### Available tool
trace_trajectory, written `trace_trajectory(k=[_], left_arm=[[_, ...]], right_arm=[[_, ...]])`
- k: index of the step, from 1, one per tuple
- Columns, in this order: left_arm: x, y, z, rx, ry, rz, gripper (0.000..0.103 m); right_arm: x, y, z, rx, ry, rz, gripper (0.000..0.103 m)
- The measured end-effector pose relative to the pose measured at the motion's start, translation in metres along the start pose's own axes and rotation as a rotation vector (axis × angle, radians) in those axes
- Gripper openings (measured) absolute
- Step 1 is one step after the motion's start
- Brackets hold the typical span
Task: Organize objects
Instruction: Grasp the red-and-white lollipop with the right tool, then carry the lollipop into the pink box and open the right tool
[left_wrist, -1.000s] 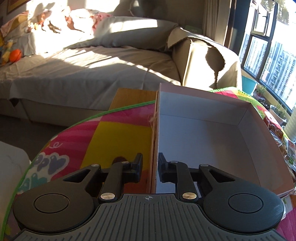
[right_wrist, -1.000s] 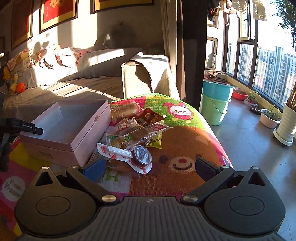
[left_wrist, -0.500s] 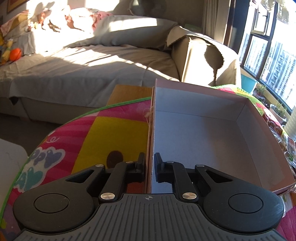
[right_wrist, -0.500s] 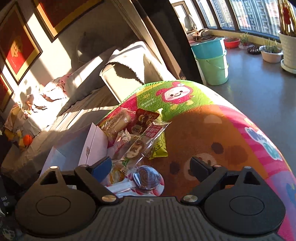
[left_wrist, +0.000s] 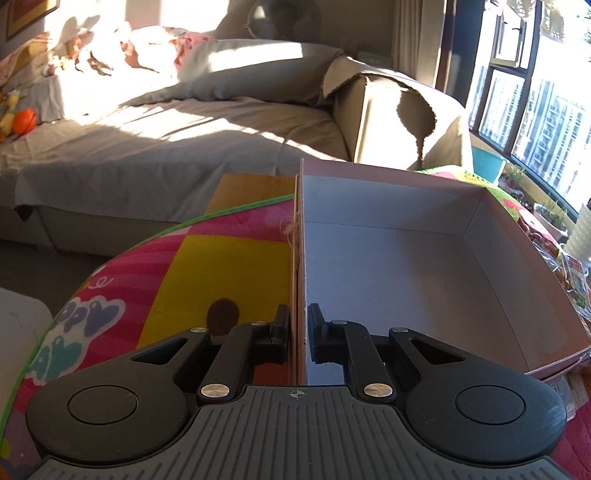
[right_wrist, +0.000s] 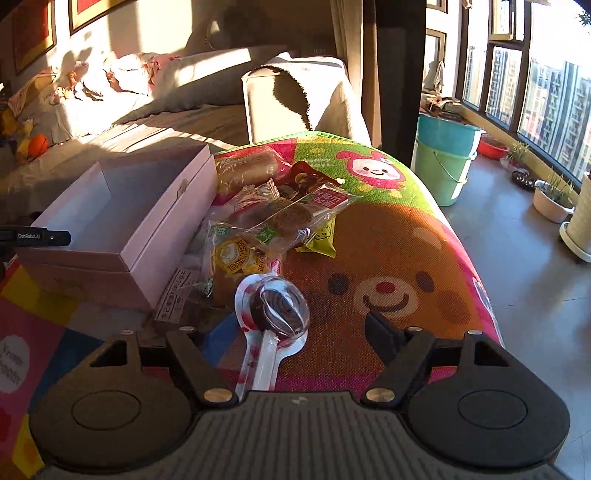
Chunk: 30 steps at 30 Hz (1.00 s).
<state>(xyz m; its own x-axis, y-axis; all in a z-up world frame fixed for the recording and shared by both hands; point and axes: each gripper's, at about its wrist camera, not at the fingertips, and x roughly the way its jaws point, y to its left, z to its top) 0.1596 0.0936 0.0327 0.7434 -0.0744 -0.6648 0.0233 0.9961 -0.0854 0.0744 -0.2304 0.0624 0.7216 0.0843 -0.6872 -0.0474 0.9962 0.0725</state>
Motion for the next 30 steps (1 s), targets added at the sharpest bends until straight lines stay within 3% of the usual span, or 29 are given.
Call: trace_trajectory(k=[5,6,7,10,15,20,30], left_arm=[[-0.001,0.007,-0.002,-0.02,0.002,-0.027,0.013],[-0.001,0.009,-0.002,-0.027,0.001,-0.032,0.013],[-0.001,0.009,-0.003,-0.031,0.002,-0.034,0.013],[-0.002,0.01,-0.003,-0.029,0.003,-0.039,0.013],[-0.003,0.013,-0.003,-0.04,0.007,-0.053,0.013],[-0.004,0.012,-0.003,-0.037,0.01,-0.047,0.013],[-0.007,0.014,-0.006,-0.042,0.011,-0.057,0.013]], right_arm=[[0.019,-0.011,0.006,0.134,0.037,0.079,0.077],[0.024,-0.011,0.006,0.147,0.055,0.097,0.074],[0.029,-0.009,0.004,0.16,0.076,0.111,0.064],[0.028,-0.002,0.002,0.143,0.079,0.074,0.05],[0.001,0.006,-0.003,0.101,0.094,0.06,0.05],[-0.038,0.027,0.009,0.048,0.073,0.111,0.05],[-0.08,0.103,0.097,-0.022,-0.077,0.338,0.05]])
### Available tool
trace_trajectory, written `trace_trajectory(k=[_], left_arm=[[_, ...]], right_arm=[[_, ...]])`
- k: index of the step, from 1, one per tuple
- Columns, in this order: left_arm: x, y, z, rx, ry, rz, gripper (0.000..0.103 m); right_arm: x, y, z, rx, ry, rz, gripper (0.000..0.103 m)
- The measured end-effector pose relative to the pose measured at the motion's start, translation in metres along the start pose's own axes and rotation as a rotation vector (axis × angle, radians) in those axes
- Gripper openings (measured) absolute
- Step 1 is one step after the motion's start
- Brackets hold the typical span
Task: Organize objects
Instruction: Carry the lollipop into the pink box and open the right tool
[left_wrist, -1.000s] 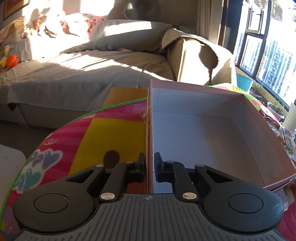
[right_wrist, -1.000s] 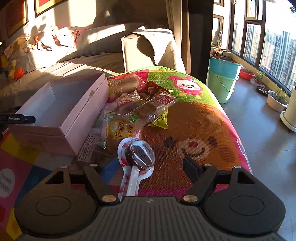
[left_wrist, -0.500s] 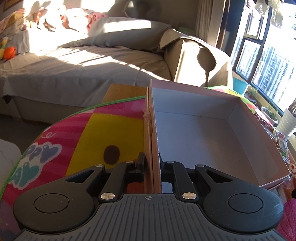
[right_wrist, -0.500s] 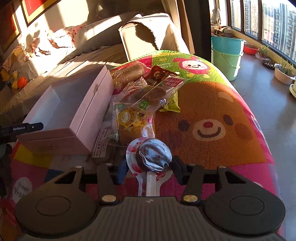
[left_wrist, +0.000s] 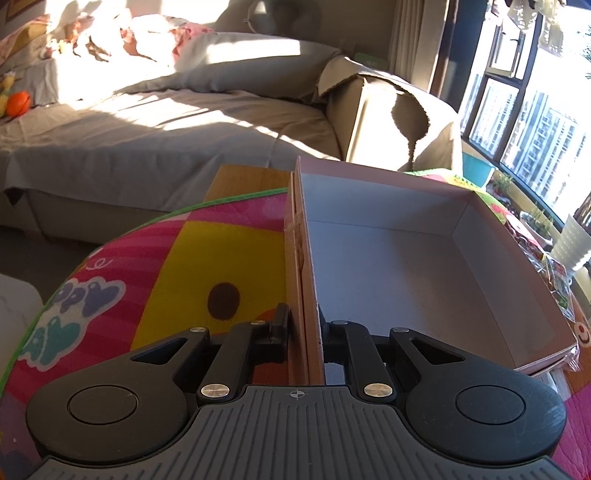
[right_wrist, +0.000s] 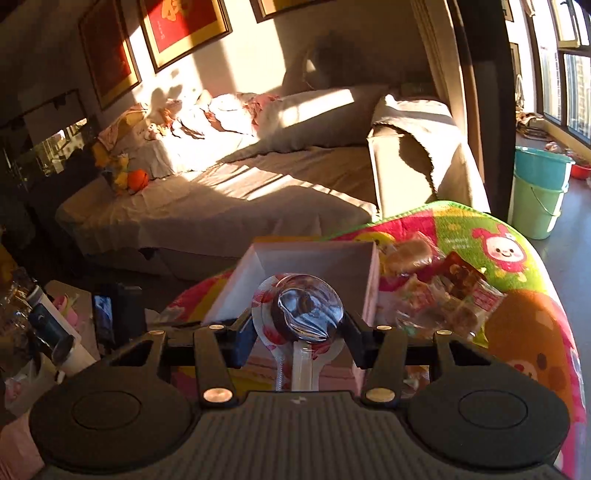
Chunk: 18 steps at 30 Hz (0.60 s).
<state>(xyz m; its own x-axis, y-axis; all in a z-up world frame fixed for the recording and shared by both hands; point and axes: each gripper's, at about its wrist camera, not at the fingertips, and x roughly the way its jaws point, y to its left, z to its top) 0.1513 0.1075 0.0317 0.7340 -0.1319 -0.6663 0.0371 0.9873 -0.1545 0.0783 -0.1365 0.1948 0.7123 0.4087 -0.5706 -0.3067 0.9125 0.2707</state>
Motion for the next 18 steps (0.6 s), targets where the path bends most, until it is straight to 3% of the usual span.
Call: trace_trajectory(k=[3,8,13,18], left_arm=[[0.0,-0.001,0.001,-0.002,0.009,0.003,0.013],[-0.001,-0.002,0.001,-0.004,0.023,0.011,0.013],[-0.003,-0.005,-0.001,0.007,0.025,0.021,0.013],[-0.002,-0.009,0.0,0.021,0.028,0.044,0.013]], right_arm=[[0.016,0.021,0.028,-0.011,-0.049,0.043,0.05],[0.072,0.041,0.058,-0.012,-0.086,-0.001,0.056],[0.086,0.028,0.051,0.017,-0.053,-0.019,0.056],[0.062,-0.003,0.022,-0.037,-0.072,-0.142,0.063]])
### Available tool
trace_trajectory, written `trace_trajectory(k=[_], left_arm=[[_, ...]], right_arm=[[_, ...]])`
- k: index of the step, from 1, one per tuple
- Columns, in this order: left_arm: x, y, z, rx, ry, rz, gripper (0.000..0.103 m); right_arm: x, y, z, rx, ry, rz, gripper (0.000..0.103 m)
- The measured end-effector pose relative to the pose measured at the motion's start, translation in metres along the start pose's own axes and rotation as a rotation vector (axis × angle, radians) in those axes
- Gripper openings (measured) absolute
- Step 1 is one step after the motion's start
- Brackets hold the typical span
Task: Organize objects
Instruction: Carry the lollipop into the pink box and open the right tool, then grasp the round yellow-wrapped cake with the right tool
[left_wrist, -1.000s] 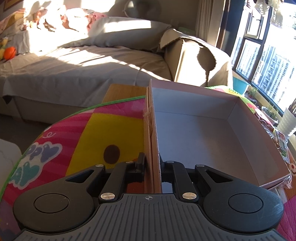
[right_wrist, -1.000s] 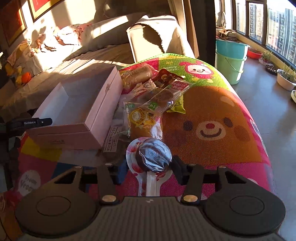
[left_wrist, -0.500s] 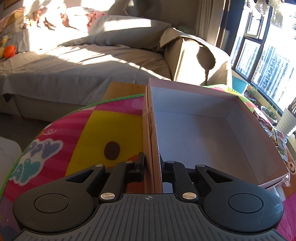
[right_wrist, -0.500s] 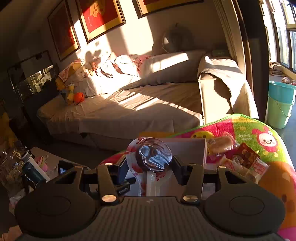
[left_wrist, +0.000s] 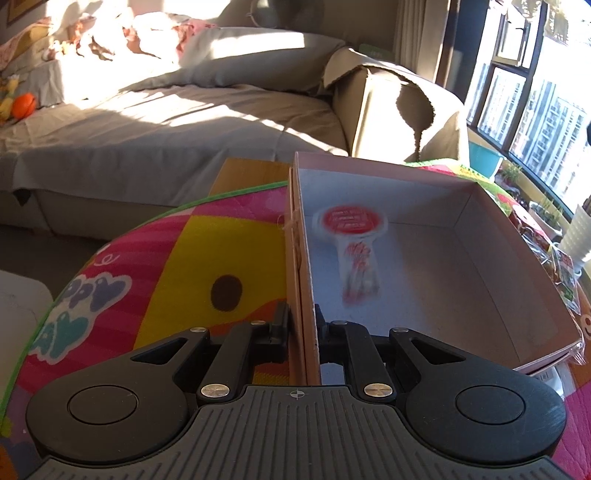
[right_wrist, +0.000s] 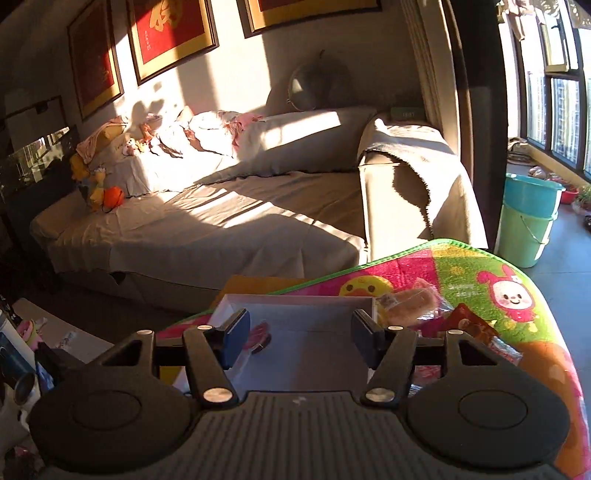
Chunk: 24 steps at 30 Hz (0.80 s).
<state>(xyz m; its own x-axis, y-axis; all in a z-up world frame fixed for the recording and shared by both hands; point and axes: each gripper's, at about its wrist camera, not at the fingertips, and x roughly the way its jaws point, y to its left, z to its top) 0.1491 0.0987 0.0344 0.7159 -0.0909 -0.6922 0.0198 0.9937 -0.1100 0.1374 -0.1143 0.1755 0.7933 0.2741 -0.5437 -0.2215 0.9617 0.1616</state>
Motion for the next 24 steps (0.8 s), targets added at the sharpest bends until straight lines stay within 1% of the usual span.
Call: trace_trajectory(k=[2,4,5,8,13,17,19,21,24], left_arm=[[0.0,-0.001,0.0,0.006,0.0,0.006,0.013],[0.0,-0.002,-0.001,0.009,-0.001,0.009,0.013],[0.0,-0.002,-0.001,0.009,-0.001,0.009,0.013],[-0.001,-0.002,-0.001,0.003,-0.001,0.005,0.013],[-0.001,0.001,-0.001,-0.008,0.002,-0.001,0.013],[-0.002,0.001,-0.001,-0.005,0.006,0.0,0.013],[-0.002,0.001,-0.001,-0.004,0.009,-0.001,0.013],[-0.002,0.001,-0.001,-0.006,0.012,-0.003,0.013],[-0.002,0.001,-0.002,-0.006,0.014,-0.002,0.013]], right_arm=[[-0.006,-0.014,-0.015,-0.037,0.008,-0.07,0.063],[-0.008,-0.026,-0.029,-0.069,0.025,-0.133,0.066],[-0.009,-0.034,-0.038,-0.083,0.044,-0.172,0.067],[-0.005,-0.053,-0.063,-0.088,0.105,-0.24,0.067],[0.005,-0.074,-0.092,-0.027,0.178,-0.255,0.067],[0.015,-0.077,-0.097,0.011,0.191,-0.244,0.067],[0.02,-0.075,-0.097,0.007,0.187,-0.245,0.072],[0.028,-0.074,-0.098,0.004,0.192,-0.24,0.074],[0.041,-0.075,-0.099,0.014,0.216,-0.235,0.074]])
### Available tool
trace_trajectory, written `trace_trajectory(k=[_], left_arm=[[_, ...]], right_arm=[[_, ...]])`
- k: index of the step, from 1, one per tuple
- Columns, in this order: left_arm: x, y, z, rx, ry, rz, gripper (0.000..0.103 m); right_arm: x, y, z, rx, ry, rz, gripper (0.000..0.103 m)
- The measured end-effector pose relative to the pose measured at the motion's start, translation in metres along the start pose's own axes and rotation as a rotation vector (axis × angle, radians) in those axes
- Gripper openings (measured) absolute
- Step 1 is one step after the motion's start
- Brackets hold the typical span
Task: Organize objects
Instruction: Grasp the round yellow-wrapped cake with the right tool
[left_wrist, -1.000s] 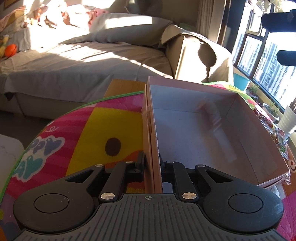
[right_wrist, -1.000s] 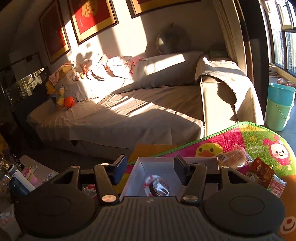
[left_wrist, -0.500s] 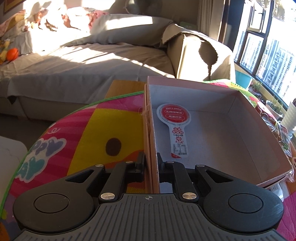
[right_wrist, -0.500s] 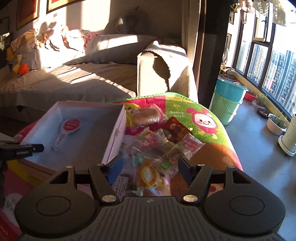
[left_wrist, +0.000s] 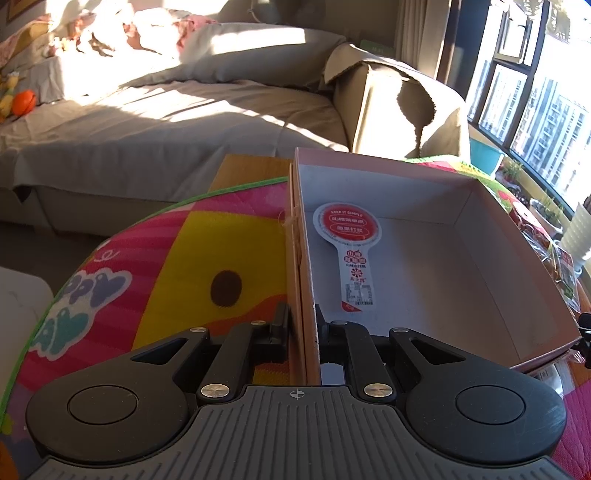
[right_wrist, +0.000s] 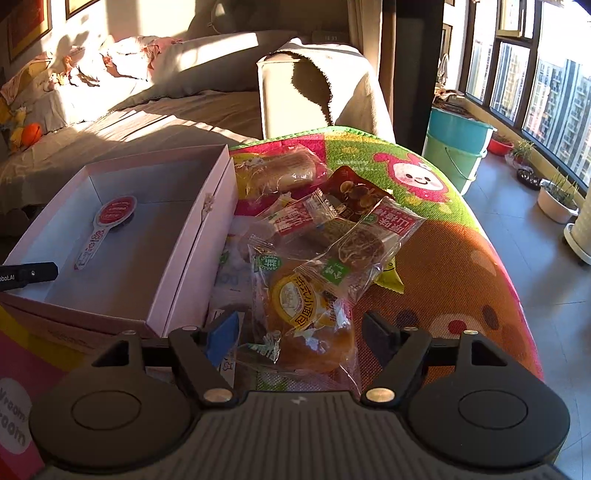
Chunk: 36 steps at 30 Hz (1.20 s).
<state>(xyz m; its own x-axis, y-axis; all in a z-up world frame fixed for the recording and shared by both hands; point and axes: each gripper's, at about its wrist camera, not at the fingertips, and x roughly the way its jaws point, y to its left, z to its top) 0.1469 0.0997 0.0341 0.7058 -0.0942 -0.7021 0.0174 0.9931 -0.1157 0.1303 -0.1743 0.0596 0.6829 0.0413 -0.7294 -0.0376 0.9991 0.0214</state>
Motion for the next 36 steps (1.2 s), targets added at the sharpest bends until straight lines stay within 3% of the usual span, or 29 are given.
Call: trace_trajectory(k=[3,7,16,21,24,28,36], left_arm=[[0.0,0.001,0.0,-0.003,0.003,-0.003,0.013],[0.0,0.001,0.0,-0.004,0.004,-0.005,0.013],[-0.001,0.004,-0.001,-0.012,0.005,-0.016,0.013],[-0.001,0.004,-0.001,-0.013,0.005,-0.017,0.013],[-0.001,0.004,-0.001,-0.013,0.005,-0.017,0.013],[-0.001,0.004,-0.001,-0.012,0.005,-0.016,0.013],[-0.003,0.004,-0.003,-0.012,0.009,-0.019,0.014]], right_arm=[[0.007,-0.003,-0.002,0.016,0.022,0.013,0.071],[0.0,-0.012,-0.004,0.016,0.028,0.015,0.056],[-0.048,-0.033,-0.044,-0.05,0.069,-0.026,0.054],[-0.073,-0.035,-0.068,-0.088,0.056,-0.077,0.054],[-0.083,-0.026,-0.074,-0.124,0.056,-0.03,0.057],[-0.094,-0.004,-0.071,-0.2,0.003,-0.008,0.072],[-0.081,0.012,-0.054,-0.242,-0.022,-0.032,0.075]])
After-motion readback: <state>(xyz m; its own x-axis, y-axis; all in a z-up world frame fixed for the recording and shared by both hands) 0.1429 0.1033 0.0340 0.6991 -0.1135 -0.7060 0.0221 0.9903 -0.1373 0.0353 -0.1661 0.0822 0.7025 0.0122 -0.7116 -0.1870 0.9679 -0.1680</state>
